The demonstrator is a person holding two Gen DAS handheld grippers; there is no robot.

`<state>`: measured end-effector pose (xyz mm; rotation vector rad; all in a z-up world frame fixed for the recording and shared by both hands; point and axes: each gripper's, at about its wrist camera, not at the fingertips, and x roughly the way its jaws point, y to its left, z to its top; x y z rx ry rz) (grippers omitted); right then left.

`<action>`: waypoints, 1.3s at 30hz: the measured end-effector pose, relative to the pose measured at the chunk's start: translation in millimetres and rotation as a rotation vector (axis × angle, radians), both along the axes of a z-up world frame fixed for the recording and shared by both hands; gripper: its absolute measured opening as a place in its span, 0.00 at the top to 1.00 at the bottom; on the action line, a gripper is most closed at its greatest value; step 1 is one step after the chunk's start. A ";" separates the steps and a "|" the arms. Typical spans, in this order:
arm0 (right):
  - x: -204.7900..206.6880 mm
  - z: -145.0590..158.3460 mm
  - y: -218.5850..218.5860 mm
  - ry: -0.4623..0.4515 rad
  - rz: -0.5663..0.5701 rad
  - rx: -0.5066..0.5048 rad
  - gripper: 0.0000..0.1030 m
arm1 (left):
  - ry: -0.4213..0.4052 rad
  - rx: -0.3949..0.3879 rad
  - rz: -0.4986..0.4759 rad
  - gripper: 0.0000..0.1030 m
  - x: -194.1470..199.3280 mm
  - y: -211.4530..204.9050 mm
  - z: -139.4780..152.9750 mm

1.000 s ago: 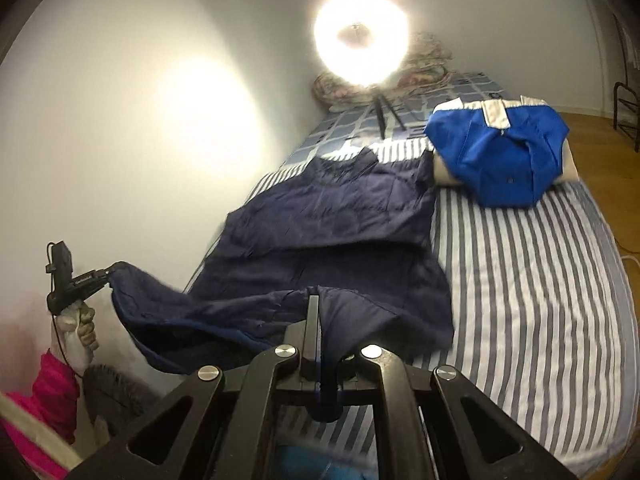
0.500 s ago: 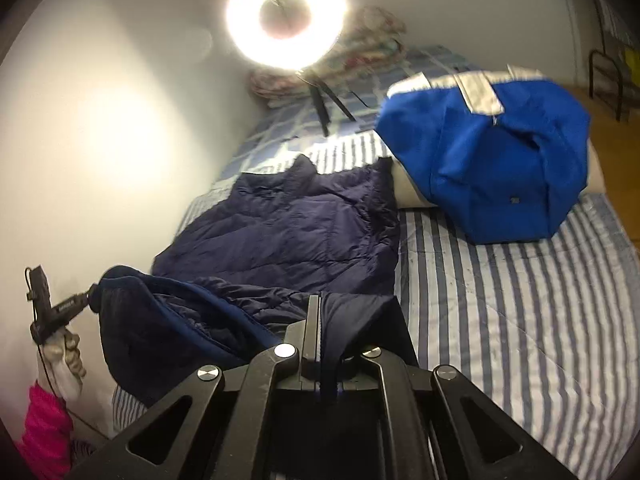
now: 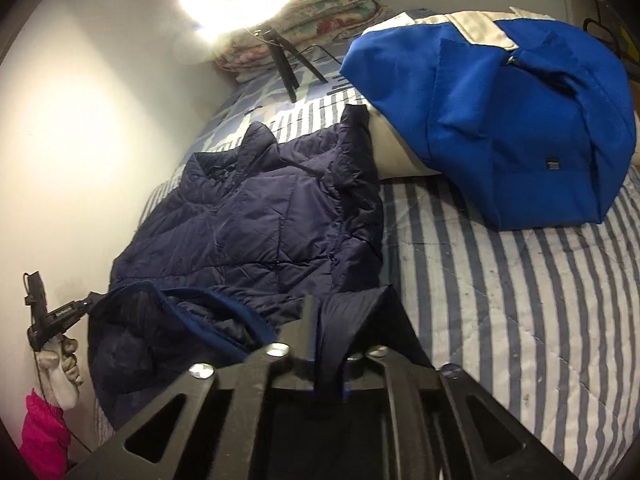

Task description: Fold large clothes

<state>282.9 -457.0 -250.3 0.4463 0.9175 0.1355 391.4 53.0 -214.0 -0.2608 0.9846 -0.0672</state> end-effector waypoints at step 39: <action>2.5 11.6 -1.5 -0.046 0.040 -0.130 0.98 | -0.024 0.123 -0.111 0.96 34.0 -7.8 -9.0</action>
